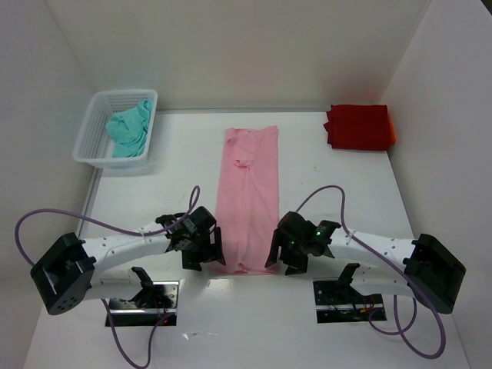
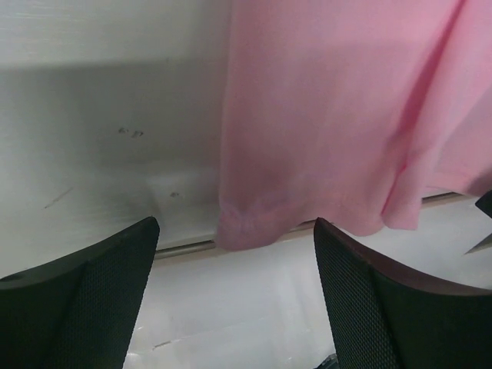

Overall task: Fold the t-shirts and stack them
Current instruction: Grab the bottom of the folded rectangular tshirt with both arms

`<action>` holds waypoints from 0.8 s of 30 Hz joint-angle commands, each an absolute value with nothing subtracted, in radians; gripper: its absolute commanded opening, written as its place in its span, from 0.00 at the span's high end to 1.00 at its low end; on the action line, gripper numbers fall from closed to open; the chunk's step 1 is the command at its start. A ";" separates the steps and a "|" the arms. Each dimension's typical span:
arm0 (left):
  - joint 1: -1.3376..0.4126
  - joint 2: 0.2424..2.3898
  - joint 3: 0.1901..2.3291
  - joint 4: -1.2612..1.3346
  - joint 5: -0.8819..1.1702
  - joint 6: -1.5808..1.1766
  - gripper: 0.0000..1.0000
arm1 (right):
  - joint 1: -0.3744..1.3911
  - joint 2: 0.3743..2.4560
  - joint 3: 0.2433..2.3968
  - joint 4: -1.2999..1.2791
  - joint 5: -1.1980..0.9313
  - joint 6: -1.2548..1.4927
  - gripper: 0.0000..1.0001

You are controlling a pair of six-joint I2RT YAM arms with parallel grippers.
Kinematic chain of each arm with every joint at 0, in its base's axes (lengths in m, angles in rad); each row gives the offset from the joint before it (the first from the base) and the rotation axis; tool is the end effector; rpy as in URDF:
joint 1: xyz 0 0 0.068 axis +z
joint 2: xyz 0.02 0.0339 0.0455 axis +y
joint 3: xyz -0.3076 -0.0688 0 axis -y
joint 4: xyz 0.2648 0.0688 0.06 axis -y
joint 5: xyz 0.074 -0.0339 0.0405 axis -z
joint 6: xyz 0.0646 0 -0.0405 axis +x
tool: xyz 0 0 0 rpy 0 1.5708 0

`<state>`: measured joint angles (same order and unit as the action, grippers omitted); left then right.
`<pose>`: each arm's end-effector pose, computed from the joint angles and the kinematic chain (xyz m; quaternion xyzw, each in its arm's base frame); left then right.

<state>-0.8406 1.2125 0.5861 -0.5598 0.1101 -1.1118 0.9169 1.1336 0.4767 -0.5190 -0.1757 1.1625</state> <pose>0.1372 -0.1639 0.1668 -0.1221 0.9725 -0.1883 0.0622 0.1060 0.1569 0.1510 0.1026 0.9715 0.2121 0.0248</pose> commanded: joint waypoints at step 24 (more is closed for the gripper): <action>-0.844 1.293 0.609 -0.495 0.080 -1.127 0.50 | 0.927 1.152 0.437 -0.388 -0.172 1.197 0.69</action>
<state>-0.8406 1.2903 0.5930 -0.5045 0.0963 -1.1297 0.9184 1.1698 0.4587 -0.4335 -0.1730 1.1713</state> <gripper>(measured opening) 0.511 0.317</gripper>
